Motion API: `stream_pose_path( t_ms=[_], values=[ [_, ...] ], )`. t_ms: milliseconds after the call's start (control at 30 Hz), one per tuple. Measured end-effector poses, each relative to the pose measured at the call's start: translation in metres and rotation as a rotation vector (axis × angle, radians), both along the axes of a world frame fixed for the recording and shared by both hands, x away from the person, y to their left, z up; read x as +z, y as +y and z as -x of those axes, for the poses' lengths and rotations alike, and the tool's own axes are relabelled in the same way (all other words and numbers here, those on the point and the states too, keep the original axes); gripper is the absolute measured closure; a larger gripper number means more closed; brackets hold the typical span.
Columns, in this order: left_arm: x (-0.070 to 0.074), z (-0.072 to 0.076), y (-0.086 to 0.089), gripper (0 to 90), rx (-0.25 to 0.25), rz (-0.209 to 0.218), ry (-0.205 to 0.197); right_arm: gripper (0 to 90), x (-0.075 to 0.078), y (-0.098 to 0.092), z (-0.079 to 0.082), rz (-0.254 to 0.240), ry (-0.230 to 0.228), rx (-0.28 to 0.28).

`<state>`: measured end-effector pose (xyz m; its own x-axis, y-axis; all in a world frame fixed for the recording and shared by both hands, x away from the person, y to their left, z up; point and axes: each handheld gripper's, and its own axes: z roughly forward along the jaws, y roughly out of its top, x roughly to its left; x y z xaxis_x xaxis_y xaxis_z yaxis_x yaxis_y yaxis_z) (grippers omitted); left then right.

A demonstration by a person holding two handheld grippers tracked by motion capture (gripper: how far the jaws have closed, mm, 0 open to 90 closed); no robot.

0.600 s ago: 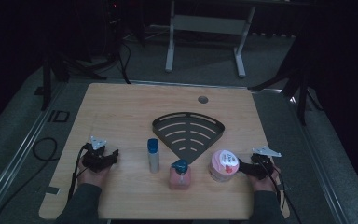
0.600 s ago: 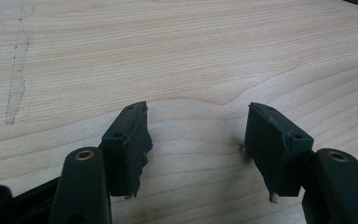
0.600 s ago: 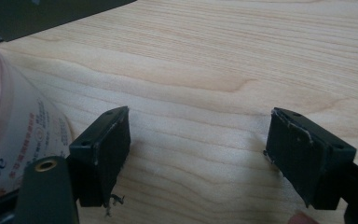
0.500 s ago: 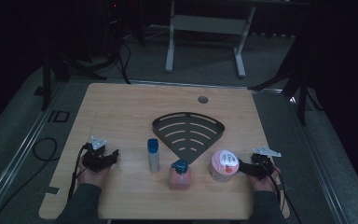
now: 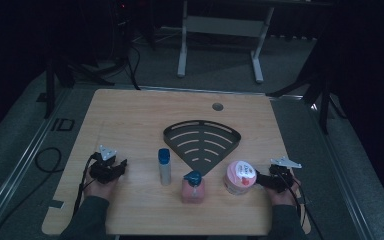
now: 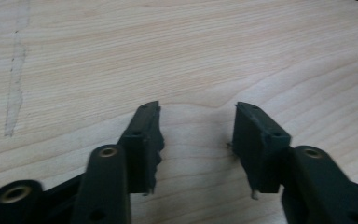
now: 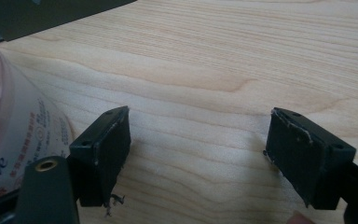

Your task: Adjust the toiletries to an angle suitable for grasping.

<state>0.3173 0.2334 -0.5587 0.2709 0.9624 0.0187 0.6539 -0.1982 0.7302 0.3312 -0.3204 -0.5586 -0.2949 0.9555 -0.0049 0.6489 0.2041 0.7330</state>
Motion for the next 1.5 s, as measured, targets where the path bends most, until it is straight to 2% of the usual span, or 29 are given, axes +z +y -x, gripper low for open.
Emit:
stream_pose_path(
  t_ms=[300,433,500,600,800,967,1067,1167,1500],
  values=[
    [0.004,0.004,-0.004,72.6,-0.050,0.037,0.012,21.5,0.000,0.000,0.000,-0.001,-0.001,0.001],
    [0.009,0.009,-0.004,89.1,-0.064,0.070,0.005,21.5,0.000,0.000,0.000,-0.001,-0.001,0.000],
    [0.012,0.011,-0.004,89.7,-0.076,0.108,0.008,21.5,0.000,0.000,0.000,-0.001,-0.001,0.000],
    [0.014,0.014,-0.008,89.8,-0.092,0.122,0.006,21.5,0.000,0.000,0.000,-0.001,-0.001,0.000],
    [0.019,0.023,-0.026,89.8,-0.146,0.113,-0.011,21.5,0.000,0.000,0.000,-0.001,-0.001,0.000],
    [0.020,0.033,-0.040,89.8,-0.187,0.096,-0.011,21.5,0.000,0.000,0.000,-0.001,-0.001,0.000],
    [0.023,0.040,-0.045,89.8,-0.198,0.113,-0.022,21.5,0.000,0.000,0.000,-0.001,-0.001,0.001],
    [0.026,0.047,-0.052,89.8,-0.221,0.111,-0.035,21.5,0.000,0.000,0.000,0.000,-0.001,0.001],
    [0.032,0.069,-0.081,89.8,-0.333,0.128,-0.045,21.5,0.000,0.000,0.000,0.000,-0.001,0.000]
  ],
)
